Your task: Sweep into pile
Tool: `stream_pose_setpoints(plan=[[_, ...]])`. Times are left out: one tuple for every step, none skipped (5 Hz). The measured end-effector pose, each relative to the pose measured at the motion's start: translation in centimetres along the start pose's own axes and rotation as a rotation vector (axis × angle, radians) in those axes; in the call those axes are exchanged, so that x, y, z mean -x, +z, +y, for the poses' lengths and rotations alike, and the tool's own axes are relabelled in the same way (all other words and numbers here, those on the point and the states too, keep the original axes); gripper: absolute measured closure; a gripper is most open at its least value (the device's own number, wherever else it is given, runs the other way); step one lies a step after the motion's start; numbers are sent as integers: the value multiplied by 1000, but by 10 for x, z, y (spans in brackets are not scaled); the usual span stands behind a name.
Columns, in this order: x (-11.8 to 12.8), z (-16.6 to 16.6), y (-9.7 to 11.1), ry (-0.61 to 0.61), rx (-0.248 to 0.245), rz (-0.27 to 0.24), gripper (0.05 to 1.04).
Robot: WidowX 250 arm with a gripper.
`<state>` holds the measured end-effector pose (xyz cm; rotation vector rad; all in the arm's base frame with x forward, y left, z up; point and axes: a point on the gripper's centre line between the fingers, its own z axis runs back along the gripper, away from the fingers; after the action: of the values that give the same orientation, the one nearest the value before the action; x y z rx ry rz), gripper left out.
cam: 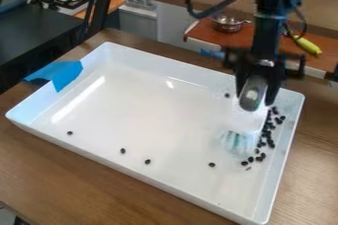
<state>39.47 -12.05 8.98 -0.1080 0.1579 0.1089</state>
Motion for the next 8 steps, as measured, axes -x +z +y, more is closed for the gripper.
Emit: stream_pose_setpoints(plan=[[-5, 22, 8, 13, 48, -8, 597], [4, 66, 44, 22, 103, -61, 596], [13, 118, 60, 15, 115, -113, 597], [15, 165, 52, 16, 104, -134, 596], [20, 216, 42, -8, 61, -157, 596], [29, 265, 41, -44, 0, -177, 598], [42, 288, 33, -71, -23, -145, 598], [49, 292, 21, -122, -39, -109, 598]])
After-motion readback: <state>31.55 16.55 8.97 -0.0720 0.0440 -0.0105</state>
